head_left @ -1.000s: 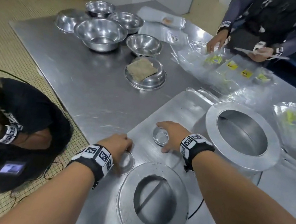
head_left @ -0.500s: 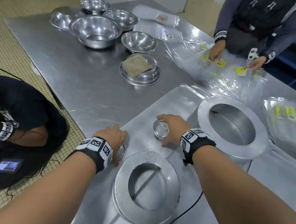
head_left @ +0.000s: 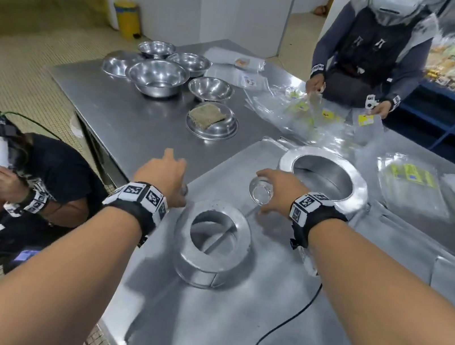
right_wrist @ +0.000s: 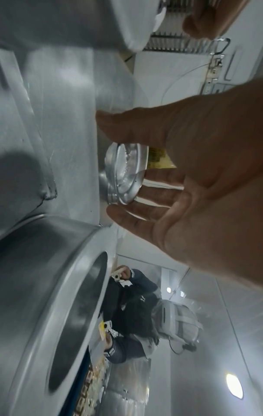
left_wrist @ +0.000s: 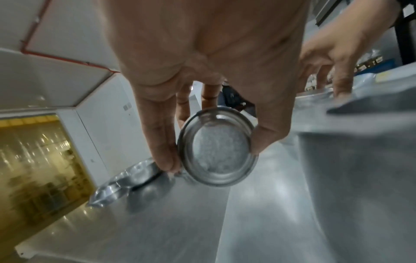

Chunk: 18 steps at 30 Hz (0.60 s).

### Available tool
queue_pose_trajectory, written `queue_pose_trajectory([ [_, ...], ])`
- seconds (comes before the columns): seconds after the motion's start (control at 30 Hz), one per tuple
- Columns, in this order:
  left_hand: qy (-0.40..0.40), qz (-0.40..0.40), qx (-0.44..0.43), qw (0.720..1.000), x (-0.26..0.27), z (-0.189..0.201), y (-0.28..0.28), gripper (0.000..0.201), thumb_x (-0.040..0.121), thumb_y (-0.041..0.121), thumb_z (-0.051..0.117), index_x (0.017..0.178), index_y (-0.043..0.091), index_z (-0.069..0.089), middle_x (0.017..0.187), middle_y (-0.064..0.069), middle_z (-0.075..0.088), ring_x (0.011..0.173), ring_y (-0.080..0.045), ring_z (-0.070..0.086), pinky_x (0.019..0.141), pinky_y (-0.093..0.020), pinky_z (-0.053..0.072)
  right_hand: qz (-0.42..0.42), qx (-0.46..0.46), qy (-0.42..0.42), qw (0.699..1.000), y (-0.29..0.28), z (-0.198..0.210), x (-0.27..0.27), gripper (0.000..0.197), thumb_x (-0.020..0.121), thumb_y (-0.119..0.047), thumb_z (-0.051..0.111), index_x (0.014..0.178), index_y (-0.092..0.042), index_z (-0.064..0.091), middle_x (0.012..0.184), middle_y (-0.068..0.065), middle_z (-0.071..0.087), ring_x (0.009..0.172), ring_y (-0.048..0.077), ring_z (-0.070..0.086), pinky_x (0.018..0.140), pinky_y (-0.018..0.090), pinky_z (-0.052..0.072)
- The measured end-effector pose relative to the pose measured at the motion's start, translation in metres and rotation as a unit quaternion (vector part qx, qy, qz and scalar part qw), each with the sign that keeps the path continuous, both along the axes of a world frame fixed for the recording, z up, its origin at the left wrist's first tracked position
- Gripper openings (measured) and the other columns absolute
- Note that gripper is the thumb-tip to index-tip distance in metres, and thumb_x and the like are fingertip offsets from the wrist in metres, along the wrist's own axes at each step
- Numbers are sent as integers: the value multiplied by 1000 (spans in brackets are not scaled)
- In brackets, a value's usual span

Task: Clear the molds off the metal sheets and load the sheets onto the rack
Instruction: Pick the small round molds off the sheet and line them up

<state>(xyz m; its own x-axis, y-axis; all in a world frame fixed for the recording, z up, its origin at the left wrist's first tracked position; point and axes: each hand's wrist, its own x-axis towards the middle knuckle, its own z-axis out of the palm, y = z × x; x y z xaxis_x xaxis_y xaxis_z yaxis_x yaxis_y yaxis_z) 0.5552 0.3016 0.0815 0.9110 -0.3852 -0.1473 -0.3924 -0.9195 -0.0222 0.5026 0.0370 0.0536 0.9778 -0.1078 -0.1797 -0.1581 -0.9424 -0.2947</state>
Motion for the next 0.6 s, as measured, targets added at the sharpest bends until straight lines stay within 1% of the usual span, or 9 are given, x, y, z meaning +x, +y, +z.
queue_pose_trajectory([
  [0.1, -35, -18, -6, 999, -41, 28, -15, 53, 74, 51, 74, 105, 11, 60, 112, -10, 41, 91, -36, 61, 68, -39, 51, -10, 4, -7, 1000, -5, 19, -46, 99, 56, -29, 94, 143, -23, 47, 139, -1, 57, 129, 22, 52, 103, 34, 46],
  [0.2, -39, -43, -22, 998, -87, 41, -37, 57, 76, 55, 71, 107, 7, 63, 119, -10, 44, 96, -38, 61, 76, -41, 53, -21, 7, -10, 1000, -12, 34, -103, 99, 55, -31, 95, 142, -22, 49, 138, -2, 57, 128, 21, 52, 101, 32, 46],
  [0.27, -29, -62, -42, 997, -119, 43, -55, 62, 70, 56, 75, 109, 9, 66, 119, -9, 47, 98, -36, 62, 80, -42, 54, -33, 4, -9, 999, -18, 42, -145, 99, 54, -33, 95, 141, -22, 49, 137, -3, 58, 128, 21, 53, 101, 34, 47],
  [0.33, -19, -93, -48, 994, -155, 45, -76, 57, 67, 53, 77, 107, 14, 70, 109, -7, 52, 94, -30, 61, 81, -38, 54, -49, 8, -6, 999, -26, 49, -190, 97, 54, -32, 95, 140, -20, 51, 135, -2, 59, 125, 21, 54, 99, 33, 49],
  [0.4, -5, -122, -46, 992, -195, 44, -101, 44, 67, 48, 76, 93, 13, 70, 93, -5, 56, 84, -25, 58, 70, -30, 48, -62, 11, -3, 998, -36, 56, -238, 93, 56, -32, 95, 138, -19, 53, 134, 0, 59, 123, 20, 55, 93, 28, 48],
  [0.43, 2, -135, -41, 990, -215, 43, -114, 40, 67, 48, 76, 85, 13, 67, 84, -3, 55, 80, -24, 58, 66, -29, 45, -70, 7, -3, 998, -40, 59, -262, 90, 58, -32, 94, 137, -20, 53, 133, 0, 59, 122, 20, 55, 89, 26, 47],
  [0.47, 9, -150, -36, 988, -235, 41, -127, 40, 65, 51, 76, 81, 16, 66, 76, -1, 53, 78, -23, 58, 64, -28, 45, -79, 2, -2, 997, -46, 61, -286, 89, 59, -33, 94, 138, -20, 53, 133, 0, 59, 122, 20, 55, 87, 25, 46],
  [0.53, 20, -179, -22, 983, -274, 35, -154, 53, 60, 65, 75, 86, 19, 70, 69, 2, 51, 73, -21, 55, 64, -28, 44, -105, 5, 2, 994, -58, 63, -333, 91, 59, -34, 93, 139, -22, 52, 135, -2, 57, 122, 19, 55, 89, 27, 48],
  [0.6, 26, -204, -24, 978, -313, 28, -177, 60, 57, 72, 73, 92, 23, 71, 69, 3, 52, 68, -19, 52, 62, -27, 40, -139, 12, 1, 990, -70, 62, -379, 94, 54, -36, 94, 138, -25, 52, 136, -2, 56, 119, 20, 58, 94, 34, 52],
])
